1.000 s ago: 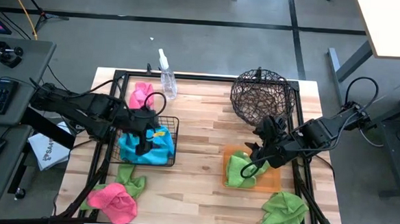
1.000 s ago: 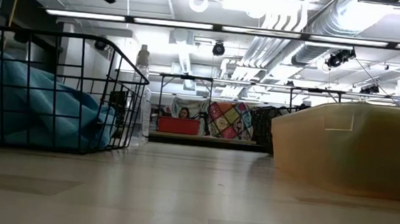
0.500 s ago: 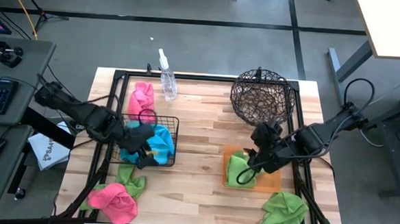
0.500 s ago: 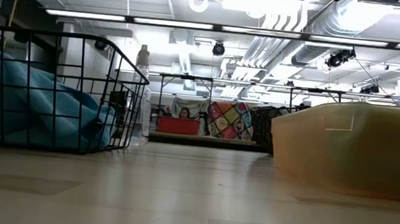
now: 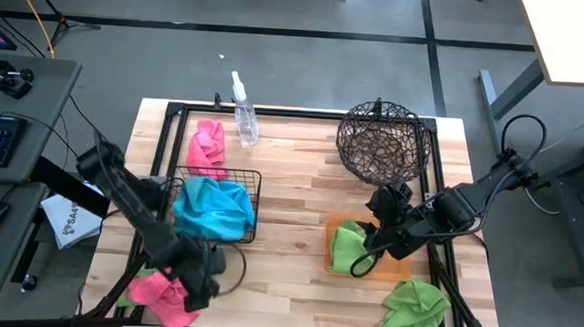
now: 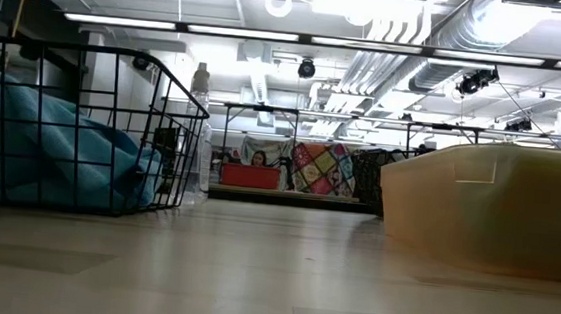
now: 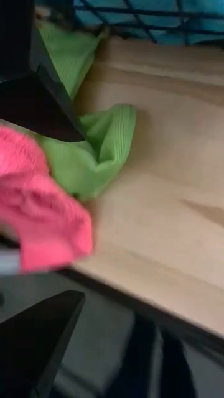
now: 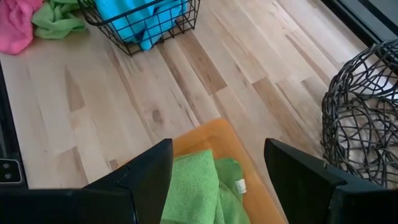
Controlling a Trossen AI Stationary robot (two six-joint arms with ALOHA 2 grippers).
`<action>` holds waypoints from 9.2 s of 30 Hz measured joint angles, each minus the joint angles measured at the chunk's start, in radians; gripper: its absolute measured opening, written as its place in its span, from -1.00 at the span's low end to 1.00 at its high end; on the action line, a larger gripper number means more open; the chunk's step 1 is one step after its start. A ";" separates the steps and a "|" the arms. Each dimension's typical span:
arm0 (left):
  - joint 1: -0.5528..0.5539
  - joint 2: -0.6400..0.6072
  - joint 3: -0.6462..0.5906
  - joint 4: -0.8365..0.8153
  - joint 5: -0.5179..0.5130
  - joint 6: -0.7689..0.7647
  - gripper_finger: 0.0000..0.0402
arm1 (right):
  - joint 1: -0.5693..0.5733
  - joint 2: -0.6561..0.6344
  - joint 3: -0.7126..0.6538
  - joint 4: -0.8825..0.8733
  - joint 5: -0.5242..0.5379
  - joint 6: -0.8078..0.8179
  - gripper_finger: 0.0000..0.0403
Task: Sort microfiber towel by color & place in baskets
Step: Put the left green microfiber towel into the orange bin, then put the green microfiber towel into the orange bin
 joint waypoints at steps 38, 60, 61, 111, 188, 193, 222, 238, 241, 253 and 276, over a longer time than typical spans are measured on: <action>0.000 0.107 0.029 -0.059 0.067 0.127 -0.92 | 0.000 0.000 0.000 -0.020 0.022 -0.004 0.23; 0.137 -0.366 0.162 0.207 -0.273 0.242 -1.00 | 0.000 -0.003 0.000 -0.005 0.056 -0.039 0.23; 0.159 -0.360 0.162 0.263 -0.289 0.298 -1.00 | 0.000 -0.006 0.000 0.008 0.067 -0.045 0.23; 0.557 0.515 0.162 1.606 -0.051 0.792 -1.00 | 0.000 -0.238 0.001 0.480 0.301 -0.362 0.23; 0.593 -0.643 -0.481 1.192 -0.437 0.558 0.31 | 0.346 0.140 -0.618 0.413 -0.926 0.919 0.23; 0.594 -0.642 -0.481 1.190 -0.437 0.577 0.31 | 0.354 0.203 -0.618 0.473 -0.962 0.883 0.17; 0.597 -0.643 -0.480 1.314 -0.486 0.627 0.31 | 0.248 0.009 0.297 -0.006 0.043 0.109 -0.99; 0.597 -0.643 -0.480 1.314 -0.441 0.559 0.31 | 0.249 -0.056 0.296 -0.330 -0.208 0.274 -1.00; 0.597 -0.642 -0.480 1.314 -0.442 0.573 0.31 | 0.249 -0.088 0.296 -0.329 -0.194 0.293 -1.00; 0.597 -0.642 -0.480 1.314 -0.446 0.574 0.31 | 0.249 -0.253 0.296 -0.312 0.031 0.261 -1.00; 0.597 -0.642 -0.480 1.316 -0.477 0.574 0.31 | 0.244 -0.259 -0.255 0.159 -0.230 0.373 -1.00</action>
